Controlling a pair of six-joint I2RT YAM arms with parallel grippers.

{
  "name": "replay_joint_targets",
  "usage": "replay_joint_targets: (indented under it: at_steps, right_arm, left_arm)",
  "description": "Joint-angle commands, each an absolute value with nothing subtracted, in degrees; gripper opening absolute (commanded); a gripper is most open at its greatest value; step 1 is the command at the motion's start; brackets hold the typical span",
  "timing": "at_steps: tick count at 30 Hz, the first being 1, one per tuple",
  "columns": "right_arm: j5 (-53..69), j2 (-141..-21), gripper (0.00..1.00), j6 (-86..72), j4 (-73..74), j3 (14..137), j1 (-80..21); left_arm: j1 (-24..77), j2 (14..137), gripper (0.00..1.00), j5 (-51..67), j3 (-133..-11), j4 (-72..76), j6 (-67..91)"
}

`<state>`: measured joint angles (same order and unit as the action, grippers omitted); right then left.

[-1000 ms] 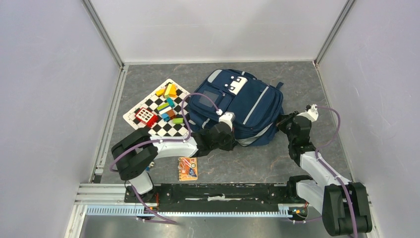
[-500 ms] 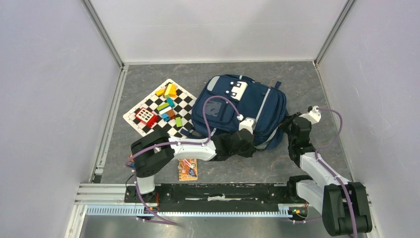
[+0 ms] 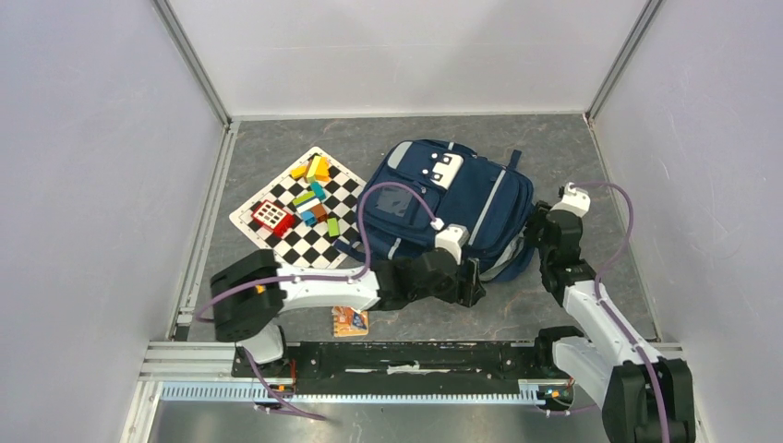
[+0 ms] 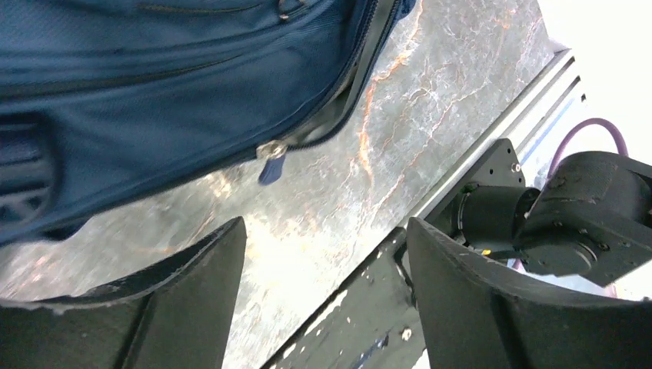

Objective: Pack the student bag
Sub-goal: Zip the student bag at the center of the board.

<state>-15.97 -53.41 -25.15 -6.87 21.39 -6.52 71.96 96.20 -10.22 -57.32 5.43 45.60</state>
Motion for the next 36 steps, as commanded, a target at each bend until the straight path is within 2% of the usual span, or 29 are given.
replay_joint_targets:
  at_steps: [1,4,7,14,20,24,28,33,36]
  right_arm:
    - [-15.5,-48.6,0.66,-15.0,8.1,27.9,-6.8]
    - [-12.6,-45.5,0.81,-12.9,15.5,29.6,-6.7]
    - [-4.6,-42.8,0.85,-11.9,21.3,30.0,-6.8]
    - [20.9,-33.0,0.83,-16.9,19.9,23.7,-7.2]
    - [25.8,-29.3,0.79,-21.9,20.0,21.1,-9.0]
    - [26.2,-28.1,0.79,-26.2,17.5,18.9,-13.8]
    - [23.5,-30.4,0.78,-28.4,15.7,16.7,-20.7]
    - [17.2,-31.2,0.72,-31.6,14.1,17.4,-28.0]
    - [11.2,-30.4,0.68,-34.2,14.1,17.0,-31.4]
  left_arm:
    - [70.6,88.5,0.84,-12.4,-52.5,1.2,47.8]
    - [68.1,84.8,0.88,-12.6,-48.1,0.3,49.8]
    - [65.1,81.4,0.90,-13.9,-43.8,0.3,52.1]
    - [58.3,76.9,0.99,-14.5,-37.4,5.4,56.0]
    - [54.2,77.4,1.00,-14.4,-35.0,10.0,58.8]
    - [51.4,80.3,0.98,-14.9,-34.2,12.5,59.7]
    - [49.1,84.6,0.80,-14.1,-35.3,15.6,58.7]
    - [47.7,88.3,0.46,-15.0,-40.1,14.7,56.3]
    - [47.4,89.2,0.31,-15.9,-41.9,14.3,56.0]
